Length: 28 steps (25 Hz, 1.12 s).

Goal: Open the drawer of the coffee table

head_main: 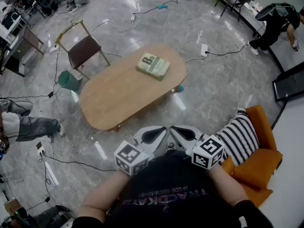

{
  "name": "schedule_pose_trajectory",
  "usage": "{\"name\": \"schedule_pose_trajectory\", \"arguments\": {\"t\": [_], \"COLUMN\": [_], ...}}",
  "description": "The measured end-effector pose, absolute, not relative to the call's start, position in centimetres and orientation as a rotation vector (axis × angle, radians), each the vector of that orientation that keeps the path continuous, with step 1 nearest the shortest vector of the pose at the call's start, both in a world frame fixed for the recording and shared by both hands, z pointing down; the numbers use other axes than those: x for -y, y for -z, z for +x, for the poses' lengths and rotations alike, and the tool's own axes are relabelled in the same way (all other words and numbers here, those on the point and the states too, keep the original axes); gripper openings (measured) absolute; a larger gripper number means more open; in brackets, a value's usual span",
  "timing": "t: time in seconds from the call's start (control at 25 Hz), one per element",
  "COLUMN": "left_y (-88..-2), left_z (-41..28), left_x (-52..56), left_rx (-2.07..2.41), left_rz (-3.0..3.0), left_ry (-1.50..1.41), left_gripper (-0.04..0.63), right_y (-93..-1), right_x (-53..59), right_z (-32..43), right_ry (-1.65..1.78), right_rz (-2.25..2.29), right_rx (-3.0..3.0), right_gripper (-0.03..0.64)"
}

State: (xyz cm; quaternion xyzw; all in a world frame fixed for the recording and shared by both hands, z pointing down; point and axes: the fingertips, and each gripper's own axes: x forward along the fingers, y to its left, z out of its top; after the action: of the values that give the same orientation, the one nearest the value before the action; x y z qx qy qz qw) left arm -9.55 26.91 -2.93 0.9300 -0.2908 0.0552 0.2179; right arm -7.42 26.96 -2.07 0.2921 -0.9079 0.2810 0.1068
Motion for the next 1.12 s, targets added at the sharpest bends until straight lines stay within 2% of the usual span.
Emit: {"name": "schedule_pose_trajectory", "arguments": {"t": [1.12], "left_y": [1.9], "left_z": [-8.6], "left_x": [-26.3], "left_rx": [0.823], "left_rz": [2.539], "left_ry": [-0.178], "left_gripper": [-0.002], "right_y": [1.6], "right_x": [-26.6], "right_z": [-6.4], "right_ry": [-0.769], "right_rz": [0.826], "right_rx": [2.701], "right_gripper": [-0.002]}}
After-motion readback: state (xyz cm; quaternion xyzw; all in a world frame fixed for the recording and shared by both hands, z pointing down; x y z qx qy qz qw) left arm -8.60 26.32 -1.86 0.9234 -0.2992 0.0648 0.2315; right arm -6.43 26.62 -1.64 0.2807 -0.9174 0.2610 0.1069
